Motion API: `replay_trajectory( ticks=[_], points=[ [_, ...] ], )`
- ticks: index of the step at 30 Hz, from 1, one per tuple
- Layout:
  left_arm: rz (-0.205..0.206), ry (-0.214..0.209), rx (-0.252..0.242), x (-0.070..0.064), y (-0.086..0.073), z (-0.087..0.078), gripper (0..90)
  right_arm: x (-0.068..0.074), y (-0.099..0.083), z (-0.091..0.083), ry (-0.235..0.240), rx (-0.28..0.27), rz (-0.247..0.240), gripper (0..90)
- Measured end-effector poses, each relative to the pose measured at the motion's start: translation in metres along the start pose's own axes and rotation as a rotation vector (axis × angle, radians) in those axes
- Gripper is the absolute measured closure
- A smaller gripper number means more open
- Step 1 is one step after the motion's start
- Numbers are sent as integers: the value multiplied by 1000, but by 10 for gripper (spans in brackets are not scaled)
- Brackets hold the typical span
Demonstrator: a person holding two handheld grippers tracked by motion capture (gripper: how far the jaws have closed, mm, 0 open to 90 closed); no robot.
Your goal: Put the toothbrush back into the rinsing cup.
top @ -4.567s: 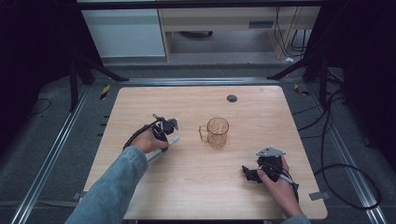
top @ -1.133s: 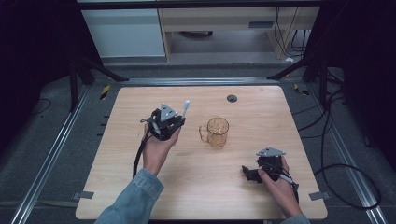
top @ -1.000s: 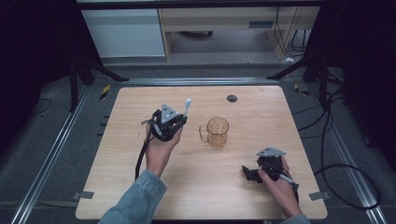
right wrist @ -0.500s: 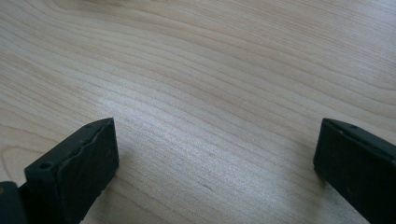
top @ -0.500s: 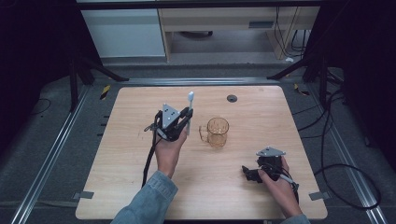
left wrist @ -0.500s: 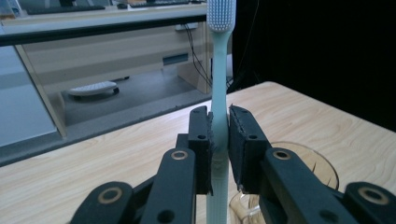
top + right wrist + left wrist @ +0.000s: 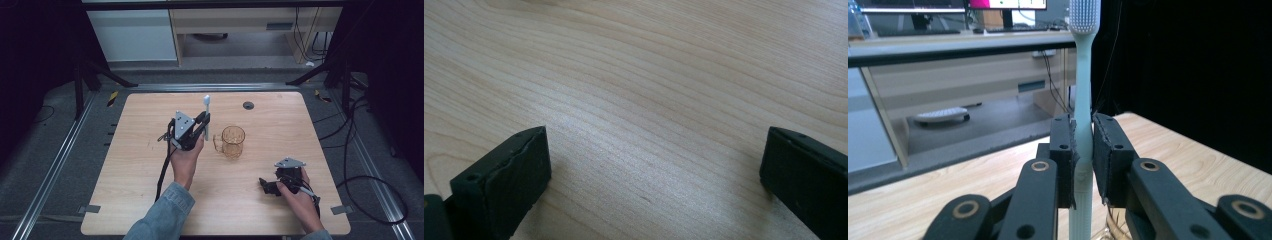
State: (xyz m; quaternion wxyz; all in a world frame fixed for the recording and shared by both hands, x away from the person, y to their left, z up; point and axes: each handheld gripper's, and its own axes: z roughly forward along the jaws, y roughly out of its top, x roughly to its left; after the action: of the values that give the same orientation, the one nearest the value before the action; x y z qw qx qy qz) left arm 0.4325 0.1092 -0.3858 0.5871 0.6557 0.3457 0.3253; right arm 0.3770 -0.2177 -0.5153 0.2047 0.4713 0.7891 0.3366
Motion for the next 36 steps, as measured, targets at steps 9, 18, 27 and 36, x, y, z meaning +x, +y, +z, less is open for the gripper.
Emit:
replay_trajectory(
  ticks=[9, 18, 27, 36],
  points=[
    [-23, -21, -60, -5, 0, 5, 790, 0, 0, 0, 1, 0, 0, 3],
    [-20, -32, -84, -11, -4, 11, 789, 0, 0, 0, 0, 0, -1, 3],
    [-42, -39, -117, -16, -7, 16, 789, 0, 0, 0, -1, -3, -11, 3],
    [-42, -34, -116, -16, -17, 20, 789, 0, 0, 0, 0, -2, -12, 3]
  ],
)
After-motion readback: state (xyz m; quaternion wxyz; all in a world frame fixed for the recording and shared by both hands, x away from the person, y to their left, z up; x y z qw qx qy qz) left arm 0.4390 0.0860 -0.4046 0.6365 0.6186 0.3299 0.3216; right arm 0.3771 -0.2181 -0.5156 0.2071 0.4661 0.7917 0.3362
